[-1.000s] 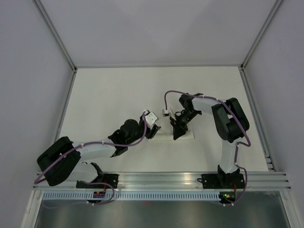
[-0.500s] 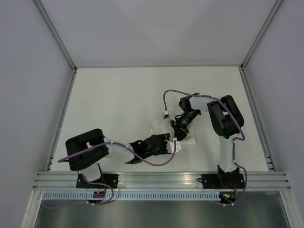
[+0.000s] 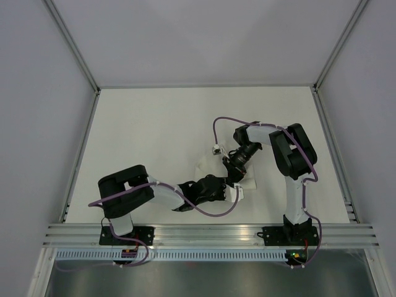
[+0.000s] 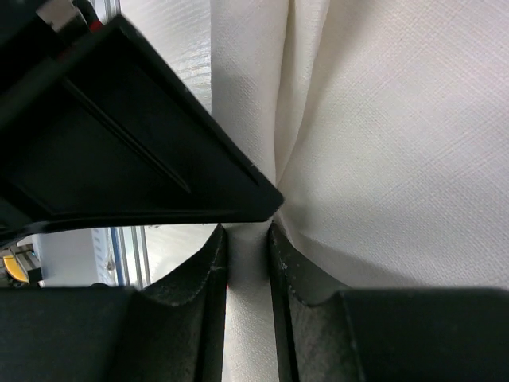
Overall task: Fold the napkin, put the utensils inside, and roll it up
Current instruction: Roll the napkin at the center of the board.
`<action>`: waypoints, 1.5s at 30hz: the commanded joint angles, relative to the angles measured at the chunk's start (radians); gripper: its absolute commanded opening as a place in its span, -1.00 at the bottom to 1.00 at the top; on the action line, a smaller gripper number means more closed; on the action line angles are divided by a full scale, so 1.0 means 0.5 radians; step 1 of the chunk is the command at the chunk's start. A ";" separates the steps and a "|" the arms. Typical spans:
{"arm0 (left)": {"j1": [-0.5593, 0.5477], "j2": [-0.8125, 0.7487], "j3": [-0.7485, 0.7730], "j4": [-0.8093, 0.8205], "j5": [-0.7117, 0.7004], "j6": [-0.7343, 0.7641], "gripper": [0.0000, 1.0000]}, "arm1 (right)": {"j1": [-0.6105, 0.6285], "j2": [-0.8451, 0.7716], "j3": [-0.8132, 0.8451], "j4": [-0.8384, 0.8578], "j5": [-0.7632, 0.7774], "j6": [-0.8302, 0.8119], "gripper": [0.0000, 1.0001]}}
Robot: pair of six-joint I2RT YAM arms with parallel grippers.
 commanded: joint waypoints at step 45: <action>0.792 0.616 0.967 -1.502 1.971 -0.856 -0.95 | -0.282 -1.961 -1.249 1.446 0.412 0.409 0.25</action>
